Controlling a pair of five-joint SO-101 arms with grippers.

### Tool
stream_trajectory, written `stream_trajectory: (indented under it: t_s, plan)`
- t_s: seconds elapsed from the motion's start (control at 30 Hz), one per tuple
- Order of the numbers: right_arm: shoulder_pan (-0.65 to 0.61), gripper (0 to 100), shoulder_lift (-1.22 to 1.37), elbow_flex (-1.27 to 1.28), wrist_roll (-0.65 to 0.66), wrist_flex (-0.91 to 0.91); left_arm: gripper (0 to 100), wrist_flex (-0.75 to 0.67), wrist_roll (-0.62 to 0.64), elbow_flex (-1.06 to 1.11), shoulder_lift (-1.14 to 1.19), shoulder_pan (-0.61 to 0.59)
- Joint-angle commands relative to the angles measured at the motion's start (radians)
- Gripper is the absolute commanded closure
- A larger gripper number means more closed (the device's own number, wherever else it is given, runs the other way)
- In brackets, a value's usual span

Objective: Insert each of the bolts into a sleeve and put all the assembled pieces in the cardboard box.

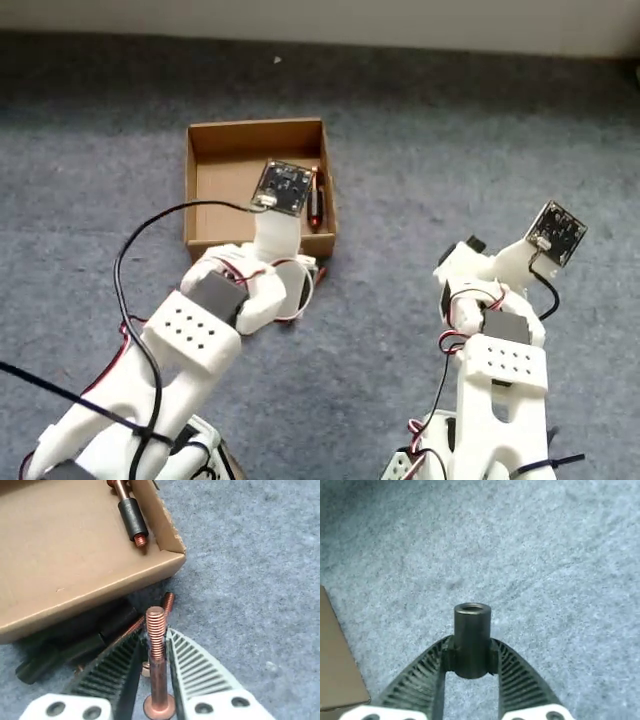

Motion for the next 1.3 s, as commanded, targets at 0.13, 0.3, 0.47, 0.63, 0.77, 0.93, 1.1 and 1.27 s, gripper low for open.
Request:
stream_trajectory:
  t_s: [0.13, 0.3, 0.47, 0.63, 0.77, 0.93, 1.1, 1.27]
  plan:
    - [0.004, 99.3, -0.031, -0.012, -0.008, -0.021, 86, -0.017, 0.103, 0.151, -0.136, -0.156]
    - [0.004, 99.3, -0.031, -0.012, -0.008, -0.021, 78, -0.006, 0.180, 0.186, -0.142, -0.289]
    - [0.004, 99.3, -0.031, -0.012, -0.008, -0.021, 78, 0.057, 0.178, 0.174, -0.143, -0.331]
    - [0.004, 99.3, -0.031, -0.012, -0.006, -0.021, 78, 0.172, 0.003, 0.097, -0.143, -0.331]
    - [0.004, 99.3, -0.031, -0.012, -0.006, -0.021, 78, 0.215, -0.385, 0.045, -0.143, -0.331]
    - [0.004, 99.3, -0.031, -0.012, -0.005, -0.021, 80, 0.215, -0.620, -0.010, -0.134, -0.325]
    - [0.004, 99.3, -0.031, -0.012, -0.003, -0.021, 81, 0.221, -0.675, -0.015, -0.127, -0.297]
    - [0.004, 99.3, -0.031, -0.012, -0.003, -0.021, 81, 0.222, -0.674, -0.042, 0.039, -0.200]
